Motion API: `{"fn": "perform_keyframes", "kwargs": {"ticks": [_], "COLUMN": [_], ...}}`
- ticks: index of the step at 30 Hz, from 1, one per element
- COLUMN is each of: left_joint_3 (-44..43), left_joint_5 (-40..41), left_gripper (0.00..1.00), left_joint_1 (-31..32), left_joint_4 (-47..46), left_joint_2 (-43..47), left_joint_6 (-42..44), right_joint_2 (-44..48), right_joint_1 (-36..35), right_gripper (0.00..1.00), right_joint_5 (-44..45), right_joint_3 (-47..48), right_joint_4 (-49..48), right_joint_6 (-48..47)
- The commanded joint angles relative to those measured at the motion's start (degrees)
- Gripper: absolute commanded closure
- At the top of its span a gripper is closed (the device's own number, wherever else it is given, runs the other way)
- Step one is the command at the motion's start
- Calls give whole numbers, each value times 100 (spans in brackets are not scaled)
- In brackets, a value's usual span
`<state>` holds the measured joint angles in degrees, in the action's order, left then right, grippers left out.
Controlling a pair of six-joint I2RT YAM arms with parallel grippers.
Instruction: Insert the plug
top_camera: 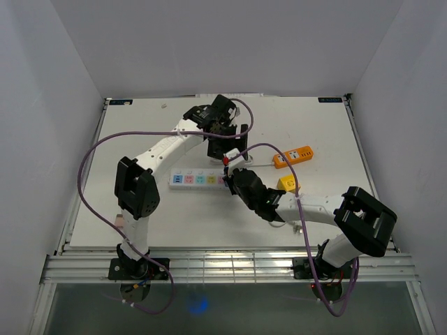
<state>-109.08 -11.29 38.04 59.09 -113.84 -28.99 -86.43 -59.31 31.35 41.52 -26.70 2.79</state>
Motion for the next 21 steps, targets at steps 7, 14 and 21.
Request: {"fn": "perform_keyframes", "kwargs": {"ticks": [7,14,21], "left_joint_3": [1850,4318,6186], "left_joint_5": [-93,-540,-656], "left_gripper": [2,2,2], "left_joint_1": [-1280,-1598,-1625], "left_joint_4": [-1724,-3322,-5502], "left_joint_2": [2443,3728,4204], "left_joint_6": [-396,-589,-1064], "right_joint_2": [-32,-5,74], "right_joint_1": [183,350,770], "right_gripper": [92,92,92], "right_joint_5": [-120,-384,-990], "right_joint_3": [6,-3,-135], "right_joint_4": [393,385,376], "right_joint_6": [196,336,652]}}
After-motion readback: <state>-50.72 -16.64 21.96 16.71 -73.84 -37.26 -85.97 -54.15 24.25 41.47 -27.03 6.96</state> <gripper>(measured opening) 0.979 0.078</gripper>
